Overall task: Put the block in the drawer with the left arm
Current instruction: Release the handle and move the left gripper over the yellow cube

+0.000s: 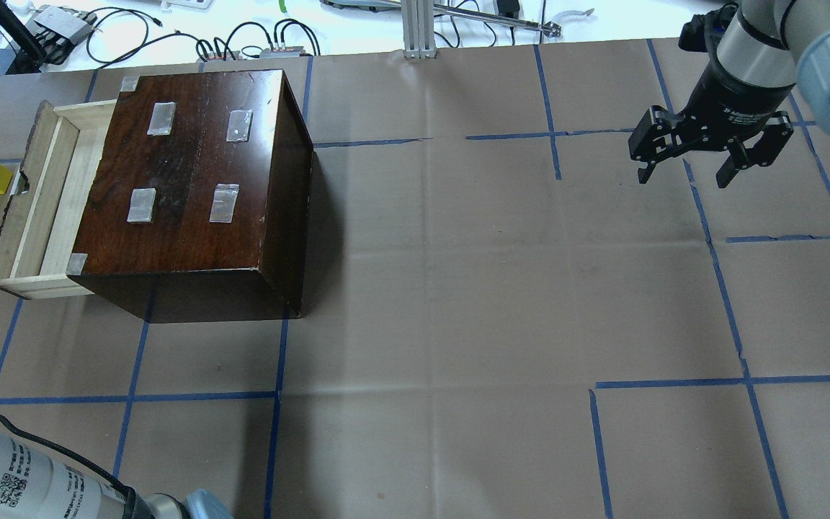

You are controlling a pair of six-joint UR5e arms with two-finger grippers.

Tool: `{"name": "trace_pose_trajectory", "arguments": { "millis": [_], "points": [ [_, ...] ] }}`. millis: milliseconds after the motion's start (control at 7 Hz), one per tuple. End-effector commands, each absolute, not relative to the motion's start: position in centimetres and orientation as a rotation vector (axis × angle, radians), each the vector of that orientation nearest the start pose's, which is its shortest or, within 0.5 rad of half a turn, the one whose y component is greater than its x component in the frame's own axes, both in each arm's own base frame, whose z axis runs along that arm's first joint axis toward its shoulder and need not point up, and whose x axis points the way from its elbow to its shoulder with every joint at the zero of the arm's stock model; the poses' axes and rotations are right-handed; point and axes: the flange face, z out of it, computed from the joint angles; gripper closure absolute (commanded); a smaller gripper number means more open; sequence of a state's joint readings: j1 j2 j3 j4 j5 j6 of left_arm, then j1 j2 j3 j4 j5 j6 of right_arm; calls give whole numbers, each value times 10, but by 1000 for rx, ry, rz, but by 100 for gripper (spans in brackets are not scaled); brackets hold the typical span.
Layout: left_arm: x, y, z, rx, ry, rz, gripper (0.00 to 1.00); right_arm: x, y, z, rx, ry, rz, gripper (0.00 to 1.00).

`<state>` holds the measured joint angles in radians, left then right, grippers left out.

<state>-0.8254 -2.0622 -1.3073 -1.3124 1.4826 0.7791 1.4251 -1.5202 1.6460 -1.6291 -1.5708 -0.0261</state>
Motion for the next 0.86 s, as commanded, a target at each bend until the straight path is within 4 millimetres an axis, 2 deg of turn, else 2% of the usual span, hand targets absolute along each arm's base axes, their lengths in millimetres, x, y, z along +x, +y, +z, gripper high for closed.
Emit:
{"name": "trace_pose_trajectory", "arguments": {
  "millis": [0,429,714],
  "points": [
    [375,-614,360,59,3145,-148,1,59,-517,432,187,3128,105,0],
    [433,-678,341,75,3107,-205,1,59,-517,432,187,3127,105,0],
    [466,-710,324,124,3139,-154,1,59,-517,432,187,3128,105,0]
  ]
}}
